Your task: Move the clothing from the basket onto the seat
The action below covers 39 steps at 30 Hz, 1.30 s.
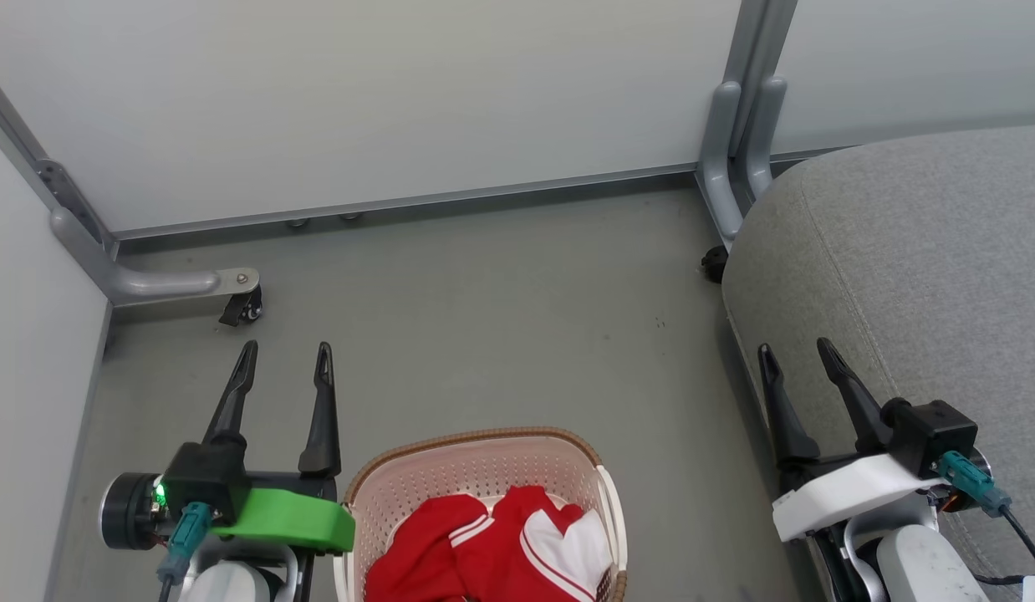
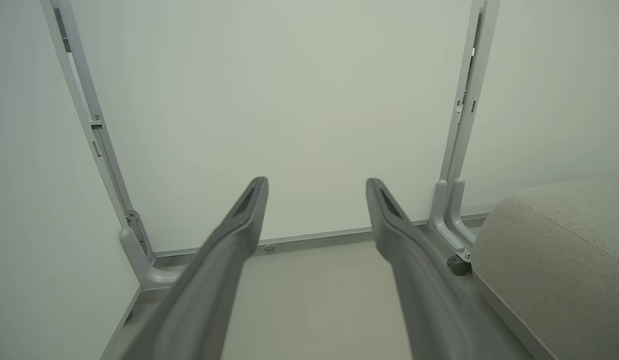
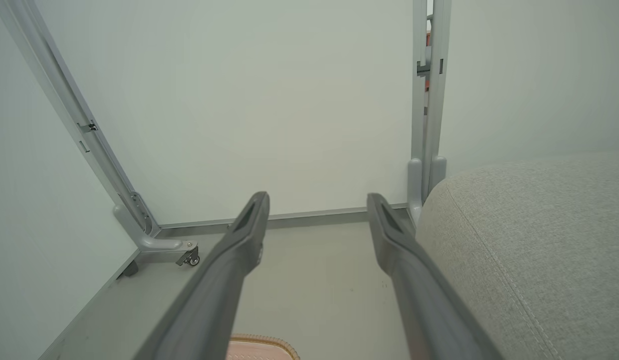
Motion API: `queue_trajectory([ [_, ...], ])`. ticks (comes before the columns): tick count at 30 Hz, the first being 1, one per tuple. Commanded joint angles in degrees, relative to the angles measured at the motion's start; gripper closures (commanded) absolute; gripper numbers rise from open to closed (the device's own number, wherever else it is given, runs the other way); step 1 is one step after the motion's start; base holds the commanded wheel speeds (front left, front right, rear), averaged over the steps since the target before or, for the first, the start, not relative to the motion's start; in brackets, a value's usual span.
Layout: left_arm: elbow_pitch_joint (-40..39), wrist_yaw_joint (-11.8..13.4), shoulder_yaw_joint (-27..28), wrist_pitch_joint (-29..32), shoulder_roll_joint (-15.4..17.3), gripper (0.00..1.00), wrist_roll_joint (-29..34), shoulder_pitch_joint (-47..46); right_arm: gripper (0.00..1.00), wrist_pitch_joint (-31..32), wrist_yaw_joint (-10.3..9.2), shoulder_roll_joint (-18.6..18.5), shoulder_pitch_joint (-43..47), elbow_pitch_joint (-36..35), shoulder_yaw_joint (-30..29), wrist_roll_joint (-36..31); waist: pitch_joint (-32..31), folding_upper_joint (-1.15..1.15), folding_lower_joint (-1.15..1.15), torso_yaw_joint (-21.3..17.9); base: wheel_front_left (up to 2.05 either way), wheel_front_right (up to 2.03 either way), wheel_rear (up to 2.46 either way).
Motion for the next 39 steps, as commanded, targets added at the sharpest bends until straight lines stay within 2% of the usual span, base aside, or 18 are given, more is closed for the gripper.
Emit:
queue_trajectory([
  [1,-0.1,0.4,-0.1,-0.4,0.4,0.00,1.1,-1.0,0.00,-0.5,0.02,-0.4,-0.7,-0.1,0.1,-1.3,0.0,0.47,0.00,0.1,0.00,0.00,0.00],
  [9,0.2,0.2,-0.2,-1.3,0.4,0.00,2.9,-1.1,0.00,-1.3,0.01,-0.4,-0.9,0.2,0.2,-4.1,0.2,0.50,0.00,0.4,0.00,0.00,0.00],
  [39,1.9,-0.3,0.2,-1.2,0.4,0.00,1.0,-1.6,0.00,-1.3,0.01,-0.4,-1.3,2.1,-0.7,-3.3,0.6,0.51,0.00,0.4,0.00,0.00,0.00],
])
